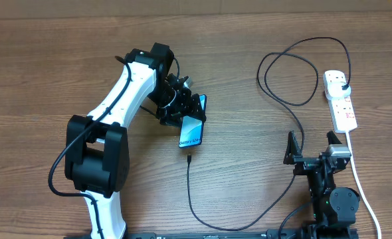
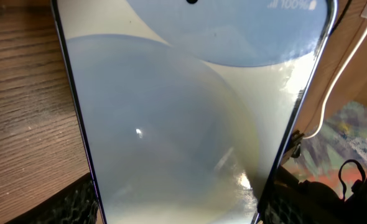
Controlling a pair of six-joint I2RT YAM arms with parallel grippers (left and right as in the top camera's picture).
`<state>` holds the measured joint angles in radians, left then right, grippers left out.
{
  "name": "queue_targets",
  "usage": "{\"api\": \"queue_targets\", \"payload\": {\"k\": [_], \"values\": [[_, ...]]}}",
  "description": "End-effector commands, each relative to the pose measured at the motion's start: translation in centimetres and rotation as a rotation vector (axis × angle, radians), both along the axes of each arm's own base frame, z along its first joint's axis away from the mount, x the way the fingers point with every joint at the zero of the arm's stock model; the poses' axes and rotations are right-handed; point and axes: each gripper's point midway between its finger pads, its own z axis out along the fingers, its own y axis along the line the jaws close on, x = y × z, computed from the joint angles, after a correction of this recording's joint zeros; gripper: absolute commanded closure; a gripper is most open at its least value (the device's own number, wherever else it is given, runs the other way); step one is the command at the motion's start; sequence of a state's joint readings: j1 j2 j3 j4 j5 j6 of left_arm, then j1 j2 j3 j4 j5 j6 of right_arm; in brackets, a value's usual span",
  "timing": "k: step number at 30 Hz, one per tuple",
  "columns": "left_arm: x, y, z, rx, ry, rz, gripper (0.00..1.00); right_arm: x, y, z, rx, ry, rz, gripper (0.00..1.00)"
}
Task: Plug charger to phone and switch on socket
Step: 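Lift the phone with the left gripper and turn it upright, then move the right gripper forward toward the phone held by the left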
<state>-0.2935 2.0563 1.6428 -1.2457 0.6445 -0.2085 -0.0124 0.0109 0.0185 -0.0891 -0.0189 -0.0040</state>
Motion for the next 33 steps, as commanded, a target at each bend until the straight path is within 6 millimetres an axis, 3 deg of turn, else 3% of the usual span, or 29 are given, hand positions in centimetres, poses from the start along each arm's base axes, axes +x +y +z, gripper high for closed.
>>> {"api": "queue_targets", "payload": {"k": [1, 10, 13, 15, 20, 24, 33], "values": [[0.5, -0.6, 1.2, -0.056, -0.025, -0.008, 0.34, 0.0, 0.1, -0.2, -0.003, -0.004, 0.005, 0.0], [0.4, -0.7, 1.4, -0.065, -0.019, -0.008, 0.33, 0.0, 0.3, 0.1, -0.001, -0.015, 0.016, 0.0], [0.5, -0.7, 1.3, -0.067, -0.025, -0.013, 0.33, -0.1, 1.7, 0.2, 0.003, -0.017, 0.095, 0.0], [0.5, -0.7, 1.3, -0.067, -0.025, -0.013, 0.33, -0.2, 2.6, 0.2, 0.038, -0.015, 0.15, 0.0], [0.5, -0.7, 1.3, -0.067, -0.026, -0.013, 0.34, -0.5, 2.8, 0.9, 0.167, 0.006, 0.159, 0.0], [0.5, -0.7, 1.3, -0.067, -0.026, -0.013, 0.34, -1.3, 3.0, 3.0, 0.167, 0.005, 0.168, 0.0], [0.5, -0.7, 1.3, -0.067, -0.027, -0.013, 0.34, -2.8, 3.0, 10.8, 0.19, 0.008, 0.169, 0.0]]}}
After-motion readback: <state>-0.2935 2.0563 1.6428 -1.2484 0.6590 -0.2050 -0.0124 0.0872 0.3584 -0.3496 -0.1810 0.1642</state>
